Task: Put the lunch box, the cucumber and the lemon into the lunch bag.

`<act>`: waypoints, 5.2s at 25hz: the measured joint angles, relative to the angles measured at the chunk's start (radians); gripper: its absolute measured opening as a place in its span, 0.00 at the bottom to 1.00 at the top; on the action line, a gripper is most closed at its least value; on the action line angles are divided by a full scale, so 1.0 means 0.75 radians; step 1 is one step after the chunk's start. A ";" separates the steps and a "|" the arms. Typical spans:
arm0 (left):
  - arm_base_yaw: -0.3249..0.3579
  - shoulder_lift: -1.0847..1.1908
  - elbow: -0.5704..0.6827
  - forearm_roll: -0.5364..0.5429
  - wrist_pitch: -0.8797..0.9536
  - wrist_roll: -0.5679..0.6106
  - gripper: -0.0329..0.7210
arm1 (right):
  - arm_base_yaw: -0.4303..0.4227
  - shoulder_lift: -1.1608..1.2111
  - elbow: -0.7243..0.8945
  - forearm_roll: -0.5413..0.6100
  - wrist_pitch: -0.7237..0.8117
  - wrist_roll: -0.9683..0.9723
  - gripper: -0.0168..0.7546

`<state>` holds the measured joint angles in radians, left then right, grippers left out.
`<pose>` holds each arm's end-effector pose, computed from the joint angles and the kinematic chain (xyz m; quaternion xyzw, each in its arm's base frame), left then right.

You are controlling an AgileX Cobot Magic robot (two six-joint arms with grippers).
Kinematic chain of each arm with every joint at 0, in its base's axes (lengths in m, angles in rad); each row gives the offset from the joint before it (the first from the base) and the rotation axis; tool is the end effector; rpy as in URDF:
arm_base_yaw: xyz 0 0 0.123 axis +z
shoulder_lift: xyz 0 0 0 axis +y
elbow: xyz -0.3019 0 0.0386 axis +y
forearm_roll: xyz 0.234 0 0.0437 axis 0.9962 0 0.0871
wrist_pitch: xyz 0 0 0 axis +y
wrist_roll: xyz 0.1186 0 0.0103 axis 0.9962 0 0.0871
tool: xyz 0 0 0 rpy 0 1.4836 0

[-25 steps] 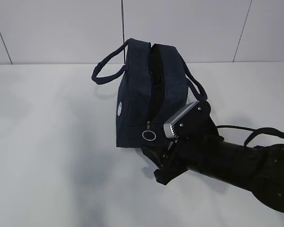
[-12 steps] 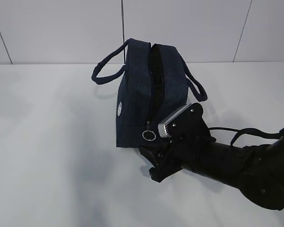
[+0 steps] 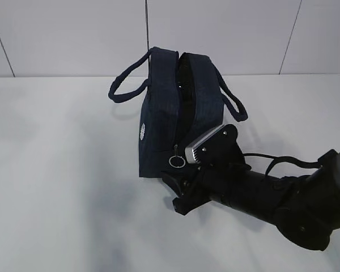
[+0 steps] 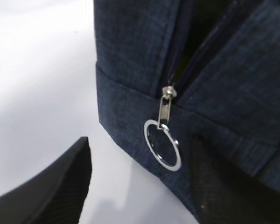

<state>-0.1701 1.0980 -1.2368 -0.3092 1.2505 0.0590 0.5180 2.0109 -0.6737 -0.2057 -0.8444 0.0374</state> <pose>0.1747 -0.0649 0.3885 0.1015 0.9460 -0.1684 0.2576 0.3106 0.1979 0.1145 -0.2940 0.7832 0.1756 0.5190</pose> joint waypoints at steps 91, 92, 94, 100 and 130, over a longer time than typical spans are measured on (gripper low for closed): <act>0.000 0.000 0.000 -0.021 0.000 0.000 0.36 | 0.000 0.206 0.024 -0.062 -0.400 0.190 0.66; 0.000 0.000 0.000 -0.021 0.000 0.000 0.36 | 0.000 0.206 0.024 -0.042 -0.400 0.191 0.66; 0.000 0.000 0.000 -0.021 0.000 0.000 0.36 | 0.000 0.206 0.024 -0.022 -0.400 0.191 0.66; 0.000 0.000 0.000 -0.021 0.000 0.000 0.36 | 0.000 0.206 0.024 -0.013 -0.400 0.191 0.66; 0.000 0.000 0.000 -0.018 -0.002 0.000 0.36 | 0.000 0.206 -0.075 -0.025 -0.400 0.244 0.44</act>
<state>-0.1701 1.0980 -1.2368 -0.3230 1.2487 0.0590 0.5180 2.1657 -0.7302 -0.2242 -1.1446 0.2202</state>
